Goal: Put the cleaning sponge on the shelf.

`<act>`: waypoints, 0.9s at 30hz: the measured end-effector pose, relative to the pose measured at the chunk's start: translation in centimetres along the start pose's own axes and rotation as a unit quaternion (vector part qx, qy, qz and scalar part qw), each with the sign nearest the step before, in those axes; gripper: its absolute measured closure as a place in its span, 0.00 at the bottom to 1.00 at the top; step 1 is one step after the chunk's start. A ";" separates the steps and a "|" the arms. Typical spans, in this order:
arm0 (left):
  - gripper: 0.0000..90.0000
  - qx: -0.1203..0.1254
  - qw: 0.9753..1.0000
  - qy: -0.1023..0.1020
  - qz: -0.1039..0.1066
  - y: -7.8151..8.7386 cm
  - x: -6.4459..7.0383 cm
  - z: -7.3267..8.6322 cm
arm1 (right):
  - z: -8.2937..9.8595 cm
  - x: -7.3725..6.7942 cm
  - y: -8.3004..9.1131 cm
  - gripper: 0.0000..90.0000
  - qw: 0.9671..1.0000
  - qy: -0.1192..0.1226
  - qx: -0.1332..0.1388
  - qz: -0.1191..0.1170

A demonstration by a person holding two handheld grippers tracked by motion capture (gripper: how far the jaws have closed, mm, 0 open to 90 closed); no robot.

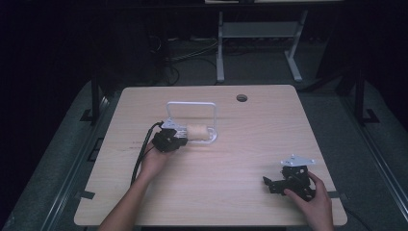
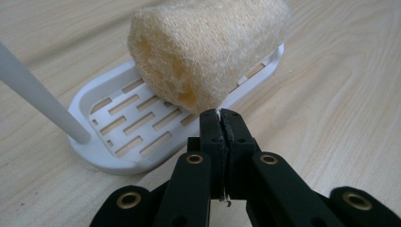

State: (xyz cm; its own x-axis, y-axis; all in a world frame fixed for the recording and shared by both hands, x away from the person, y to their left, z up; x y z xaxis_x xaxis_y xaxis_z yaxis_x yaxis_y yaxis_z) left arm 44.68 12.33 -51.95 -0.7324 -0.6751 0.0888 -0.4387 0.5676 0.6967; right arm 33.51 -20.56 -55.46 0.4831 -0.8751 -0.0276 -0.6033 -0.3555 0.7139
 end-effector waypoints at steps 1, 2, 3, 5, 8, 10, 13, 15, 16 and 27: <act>0.98 0.000 1.000 0.001 0.000 0.0 0.0 0.0 | 0.0 0.0 0.0 0.01 1.000 0.000 0.000 0.000; 0.98 0.000 1.000 0.002 0.001 0.1 0.0 0.0 | 0.0 0.0 0.0 0.01 1.000 0.000 0.000 0.000; 0.97 0.000 1.000 0.002 0.001 0.1 0.0 0.0 | 0.0 0.0 0.0 0.01 1.000 0.000 0.000 0.000; 0.95 -0.001 1.000 -0.001 0.002 0.5 0.2 0.1 | 0.0 0.0 0.0 0.01 1.000 0.000 0.000 0.000; 0.91 -0.002 1.000 -0.004 0.000 0.8 0.3 0.2 | 0.0 0.0 0.0 0.01 1.000 0.000 0.000 0.000; 0.87 0.000 1.000 -0.008 -0.002 1.4 0.4 0.3 | 0.0 0.0 0.0 0.01 1.000 0.000 0.000 0.000; 0.79 0.000 1.000 -0.004 0.000 1.8 0.6 0.3 | 0.0 0.0 0.0 0.01 1.000 0.000 0.000 0.000; 0.72 0.000 1.000 -0.007 -0.001 2.5 0.7 0.4 | 0.0 0.0 0.0 0.01 1.000 0.000 0.000 0.000; 0.70 0.000 1.000 -0.007 -0.001 2.5 0.7 0.4 | 0.0 0.0 0.0 0.01 1.000 0.000 0.000 0.000; 0.39 0.008 1.000 -0.007 -0.014 4.7 0.5 2.4 | 0.0 0.0 0.0 0.01 1.000 0.000 0.000 0.000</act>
State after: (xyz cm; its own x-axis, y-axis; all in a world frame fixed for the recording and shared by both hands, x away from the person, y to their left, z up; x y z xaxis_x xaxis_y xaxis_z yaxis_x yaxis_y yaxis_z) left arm 41.05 15.78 -50.35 -0.7262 -0.6849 0.0594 -0.4676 0.5553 0.6877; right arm 33.51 -20.56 -55.46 0.4830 -0.8752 -0.0278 -0.6032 -0.3556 0.7139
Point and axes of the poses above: each handheld gripper's, and its own axes: y roughly backward along the jaws, z roughly out of its underside, x roughly to its right, the point moved 10 cm from there along -y, roughly forward along the jaws
